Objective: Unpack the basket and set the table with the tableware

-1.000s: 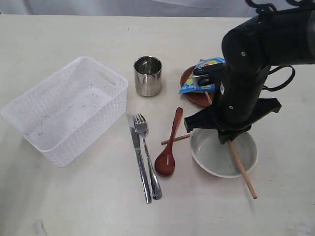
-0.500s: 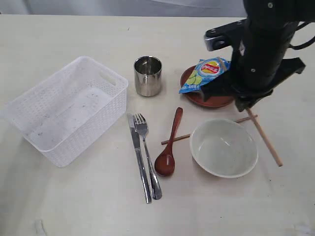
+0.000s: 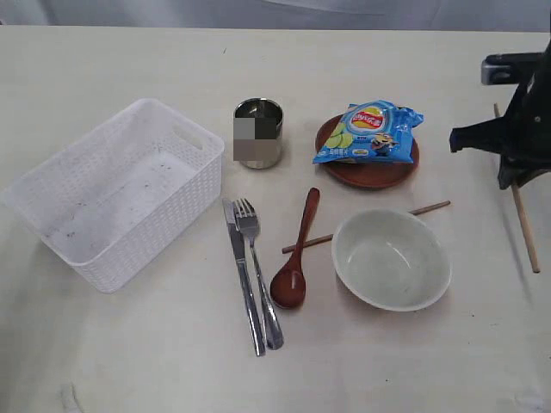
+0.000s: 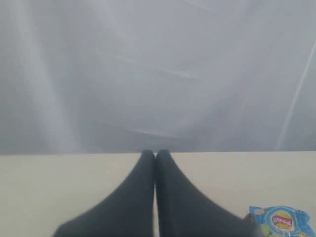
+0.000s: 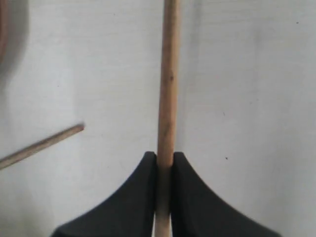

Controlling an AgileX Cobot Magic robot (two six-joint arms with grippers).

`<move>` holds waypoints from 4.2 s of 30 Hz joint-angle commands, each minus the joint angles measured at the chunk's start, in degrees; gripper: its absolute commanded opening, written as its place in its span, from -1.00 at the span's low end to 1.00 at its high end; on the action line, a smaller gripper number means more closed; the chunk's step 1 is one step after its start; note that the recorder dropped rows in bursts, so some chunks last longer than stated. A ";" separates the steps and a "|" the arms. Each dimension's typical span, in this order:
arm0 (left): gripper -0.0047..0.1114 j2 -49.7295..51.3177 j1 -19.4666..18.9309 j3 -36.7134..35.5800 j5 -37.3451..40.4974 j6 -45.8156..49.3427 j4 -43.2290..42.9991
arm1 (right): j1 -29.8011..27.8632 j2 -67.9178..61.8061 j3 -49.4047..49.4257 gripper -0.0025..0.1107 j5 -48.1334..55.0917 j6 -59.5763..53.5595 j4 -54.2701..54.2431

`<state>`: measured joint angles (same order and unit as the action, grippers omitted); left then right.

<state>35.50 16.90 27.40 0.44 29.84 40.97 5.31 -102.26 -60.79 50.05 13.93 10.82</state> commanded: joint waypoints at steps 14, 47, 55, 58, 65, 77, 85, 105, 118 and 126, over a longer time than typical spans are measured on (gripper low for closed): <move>-0.92 -0.21 0.38 -0.30 -0.44 1.26 -0.28 | -0.58 -10.33 -0.27 -0.24 -5.60 -9.10 -4.82; -0.92 -1.52 0.38 -1.23 -1.21 2.53 -0.28 | 43.67 5.26 -10.22 -0.18 5.63 -70.97 2.56; -0.92 -1.52 0.38 -1.62 -3.05 2.30 -0.28 | 49.81 2.60 -4.99 -0.26 3.04 -81.49 -1.62; -0.92 -1.52 0.38 -1.62 -3.05 2.30 -0.28 | 51.56 1.49 -2.18 -0.11 -0.28 -83.80 1.21; -0.92 -1.52 0.38 -1.62 -3.07 2.07 -0.28 | 51.94 -5.25 -0.94 -0.11 -6.81 -83.80 4.01; -0.92 -1.52 0.38 -1.62 -3.40 2.09 -0.28 | 52.06 -8.77 -1.05 -0.51 -6.66 -82.56 8.83; -0.92 -1.52 0.38 -1.62 -3.40 2.09 -0.28 | 55.03 -7.42 -1.05 -0.96 -6.14 -81.64 12.03; -0.92 -1.52 0.38 -1.62 -3.13 2.09 -0.28 | 52.56 12.77 -1.05 -0.96 13.62 -66.91 19.68; -0.92 -1.52 0.38 -1.62 -2.94 1.67 -0.28 | 40.76 10.94 -1.05 -0.96 19.92 -72.61 4.98; -0.92 -1.52 0.38 -1.62 -2.94 1.67 -0.28 | 40.76 5.14 -1.05 -0.96 19.92 -72.47 2.30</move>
<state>34.31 16.90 26.07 -2.31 31.83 40.97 46.44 -95.83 -61.92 69.61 -58.25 13.72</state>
